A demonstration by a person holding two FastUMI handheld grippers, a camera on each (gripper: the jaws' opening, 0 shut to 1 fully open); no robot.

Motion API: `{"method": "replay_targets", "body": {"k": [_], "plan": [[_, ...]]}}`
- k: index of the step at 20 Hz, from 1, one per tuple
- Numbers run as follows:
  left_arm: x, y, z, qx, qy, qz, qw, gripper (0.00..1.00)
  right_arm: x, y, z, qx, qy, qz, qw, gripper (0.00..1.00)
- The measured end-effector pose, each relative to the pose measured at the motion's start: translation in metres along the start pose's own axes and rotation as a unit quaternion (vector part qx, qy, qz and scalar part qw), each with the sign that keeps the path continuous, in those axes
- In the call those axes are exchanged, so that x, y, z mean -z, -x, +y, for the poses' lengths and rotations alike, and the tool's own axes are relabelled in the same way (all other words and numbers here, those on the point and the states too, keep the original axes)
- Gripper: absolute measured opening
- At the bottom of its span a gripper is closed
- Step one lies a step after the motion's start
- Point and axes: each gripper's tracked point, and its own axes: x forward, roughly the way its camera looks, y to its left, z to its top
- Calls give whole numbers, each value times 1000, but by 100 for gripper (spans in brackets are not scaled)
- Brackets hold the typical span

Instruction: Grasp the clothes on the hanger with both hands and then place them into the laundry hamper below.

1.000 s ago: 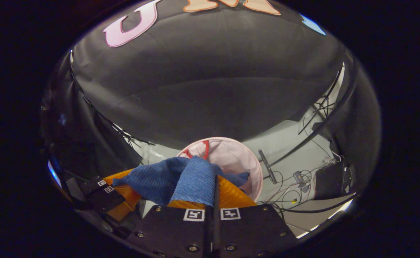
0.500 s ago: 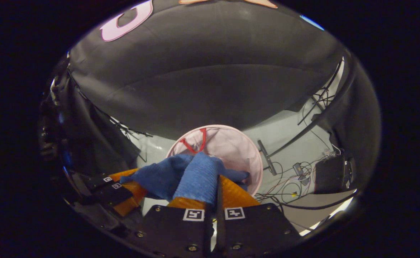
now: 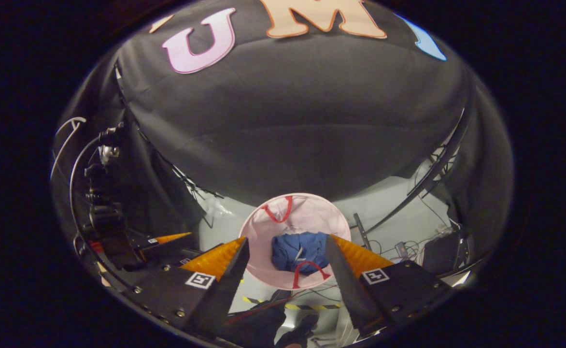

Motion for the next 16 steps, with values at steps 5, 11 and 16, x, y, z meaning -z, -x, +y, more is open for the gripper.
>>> {"method": "replay_targets", "body": {"k": [5, 11, 16], "plan": [[2, 68, -1, -29, 0, -46, 999, 99, 15, 59, 5, -12, 27, -39, 999, 100], [17, 154, -3, -54, 13, -97, 994, 99, 38, 117, 16, -37, 33, -93, 994, 100], [18, 224, 25, -86, 14, -140, 986, 98, 43, 156, 34, -55, 37, -132, 989, 100]]}}
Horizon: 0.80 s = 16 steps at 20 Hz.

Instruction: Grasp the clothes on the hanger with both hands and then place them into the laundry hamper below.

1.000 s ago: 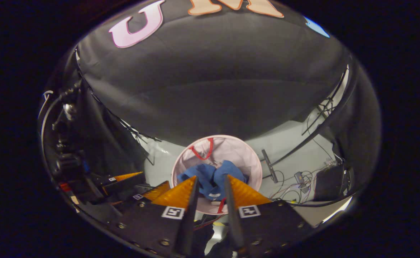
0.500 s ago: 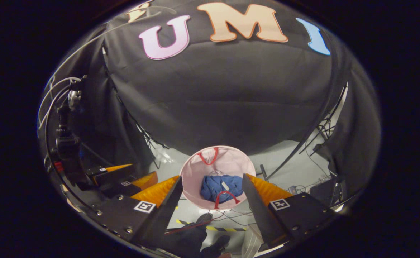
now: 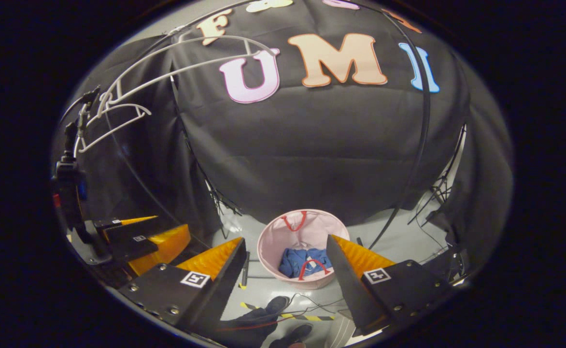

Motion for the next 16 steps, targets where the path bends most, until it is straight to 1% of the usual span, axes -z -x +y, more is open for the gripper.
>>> {"method": "replay_targets", "body": {"k": [1, 3, 4, 6, 7, 8, 9, 10, 12, 13, 14, 15, 16], "plan": [[-5, 8, 5, -2, 2, -9, 1000, 99, -7, 6, 6, -1, -6, -13, 1000, 95], [-20, 24, 20, 1, 3, -33, 999, 98, -27, 18, 12, 2, -10, -47, 999, 95], [-29, 32, 30, 1, 1, -49, 999, 98, -42, 27, 17, 5, -7, -65, 998, 100], [-54, 45, 48, -1, -13, -79, 997, 100, -66, 44, 23, 20, -3, -96, 995, 100], [-64, 51, 58, -5, -18, -90, 996, 98, -75, 53, 29, 24, -3, -108, 994, 99], [-71, 59, 66, -6, -19, -99, 995, 100, -83, 60, 35, 27, -3, -117, 993, 99], [-82, 68, 71, -3, -18, -116, 993, 100, -92, 68, 39, 31, -1, -130, 991, 99], [-93, 76, 74, 0, -14, -134, 991, 98, -101, 74, 39, 38, 0, -142, 989, 99], [-110, 88, 82, 6, -10, -159, 987, 98, -112, 92, 30, 44, 2, -158, 986, 99], [-115, 93, 86, 7, -10, -165, 986, 100, -116, 100, 32, 48, 5, -163, 985, 99], [-120, 101, 88, 10, -10, -174, 985, 98, -118, 109, 34, 50, 7, -168, 984, 100], [-125, 108, 89, 12, -9, -179, 984, 97, -122, 119, 36, 52, 9, -176, 983, 100], [-126, 117, 90, 13, -9, -183, 983, 100, -125, 128, 37, 54, 7, -184, 981, 99]]}}
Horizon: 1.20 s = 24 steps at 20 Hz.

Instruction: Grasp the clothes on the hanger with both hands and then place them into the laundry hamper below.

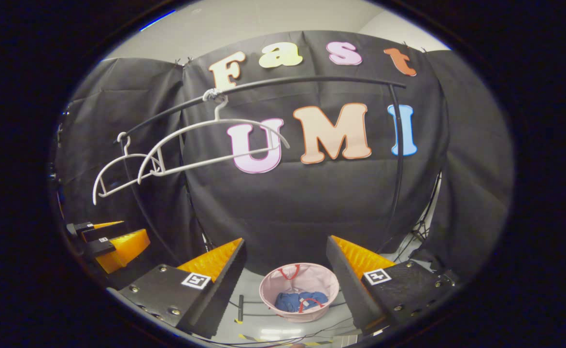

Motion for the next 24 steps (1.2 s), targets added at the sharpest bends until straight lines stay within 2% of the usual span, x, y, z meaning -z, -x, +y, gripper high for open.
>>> {"method": "replay_targets", "body": {"k": [1, 2, 6, 7, 8, 10, 11, 13, 14, 15, 16, 17, 20, 21, 24], "plan": [[-9, 6, 2, -1, -4, -11, 1000, 97, -8, 8, 0, 0, -3, -10, 1000, 99], [-15, 13, 6, -4, -9, -21, 1000, 100, -14, 15, -2, -1, -9, -18, 1000, 99], [-39, 33, -1, 5, -31, -76, 997, 99, -27, 47, -8, -1, -9, -54, 999, 100], [-40, 35, -7, 9, -34, -80, 996, 96, -25, 53, -15, 8, -6, -58, 998, 99], [-38, 39, -12, 14, -32, -81, 996, 100, -22, 58, -20, 13, -2, -59, 998, 99], [-34, 42, -24, 31, -18, -81, 996, 96, -20, 69, -26, 17, 8, -64, 998, 99], [-36, 43, -31, 42, -9, -82, 996, 100, -23, 74, -29, 20, 11, -70, 997, 99], [-43, 46, -39, 53, -3, -84, 995, 99, -29, 84, -38, 28, 6, -84, 996, 99], [-49, 45, -38, 53, -7, -89, 995, 95, -33, 88, -42, 33, -3, -92, 995, 99], [-57, 46, -39, 56, -5, -97, 994, 99, -37, 92, -44, 35, -11, -100, 994, 99], [-64, 48, -41, 60, 0, -104, 993, 95, -39, 95, -48, 40, -18, -106, 993, 99], [-70, 49, -43, 63, 4, -111, 992, 99, -43, 97, -51, 45, -20, -112, 993, 100], [-81, 57, -38, 64, -5, -128, 990, 99, -44, 101, -64, 62, -10, -122, 991, 99], [-84, 57, -39, 65, -8, -130, 989, 96, -44, 102, -67, 66, -9, -121, 990, 99], [-85, 57, -40, 71, -11, -133, 989, 99, -48, 101, -64, 61, -14, -123, 990, 99]]}}
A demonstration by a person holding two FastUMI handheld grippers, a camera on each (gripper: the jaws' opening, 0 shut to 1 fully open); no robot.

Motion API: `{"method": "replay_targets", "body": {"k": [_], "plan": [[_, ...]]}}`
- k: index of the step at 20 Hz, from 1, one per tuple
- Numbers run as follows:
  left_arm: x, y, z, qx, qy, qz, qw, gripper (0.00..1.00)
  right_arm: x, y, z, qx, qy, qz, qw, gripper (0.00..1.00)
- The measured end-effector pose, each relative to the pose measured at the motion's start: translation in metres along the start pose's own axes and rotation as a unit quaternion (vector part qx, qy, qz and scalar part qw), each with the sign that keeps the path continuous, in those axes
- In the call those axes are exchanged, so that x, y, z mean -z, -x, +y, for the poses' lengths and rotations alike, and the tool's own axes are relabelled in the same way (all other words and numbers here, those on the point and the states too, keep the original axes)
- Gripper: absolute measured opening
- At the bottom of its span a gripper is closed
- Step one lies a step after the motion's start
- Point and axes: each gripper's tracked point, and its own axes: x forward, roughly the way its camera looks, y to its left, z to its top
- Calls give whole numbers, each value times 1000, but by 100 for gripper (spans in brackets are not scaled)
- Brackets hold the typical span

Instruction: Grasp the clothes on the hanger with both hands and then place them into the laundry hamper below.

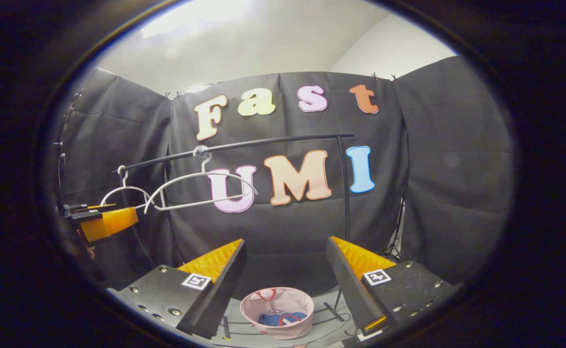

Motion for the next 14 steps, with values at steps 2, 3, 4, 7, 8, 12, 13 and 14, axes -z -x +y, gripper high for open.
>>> {"method": "replay_targets", "body": {"k": [2, 3, 4, 7, 8, 12, 13, 14], "plan": [[3, 0, 0, 3, -2, 2, 1000, 95, -2, -2, 2, -3, 1, -1, 1000, 100], [6, -2, 1, 2, -1, 6, 1000, 99, -3, -4, 3, -2, 2, 2, 1000, 99], [7, -3, 4, 1, -2, 11, 1000, 99, -3, -5, 2, -3, 3, 4, 1000, 99], [4, -6, 12, -7, -6, 6, 1000, 99, -7, -7, 5, -6, -2, 3, 1000, 100], [4, -6, 15, -9, -8, 4, 1000, 99, -8, -8, 5, -6, -2, 2, 1000, 99], [5, -9, 20, -10, -11, -3, 1000, 99, -4, -12, -4, 8, 20, 1, 1000, 99], [6, -10, 19, -8, -9, -1, 1000, 99, -2, -14, -5, 9, 25, 3, 1000, 99], [9, -11, 17, -7, -9, 1, 1000, 99, -4, -16, -5, 9, 28, 0, 1000, 99]]}}
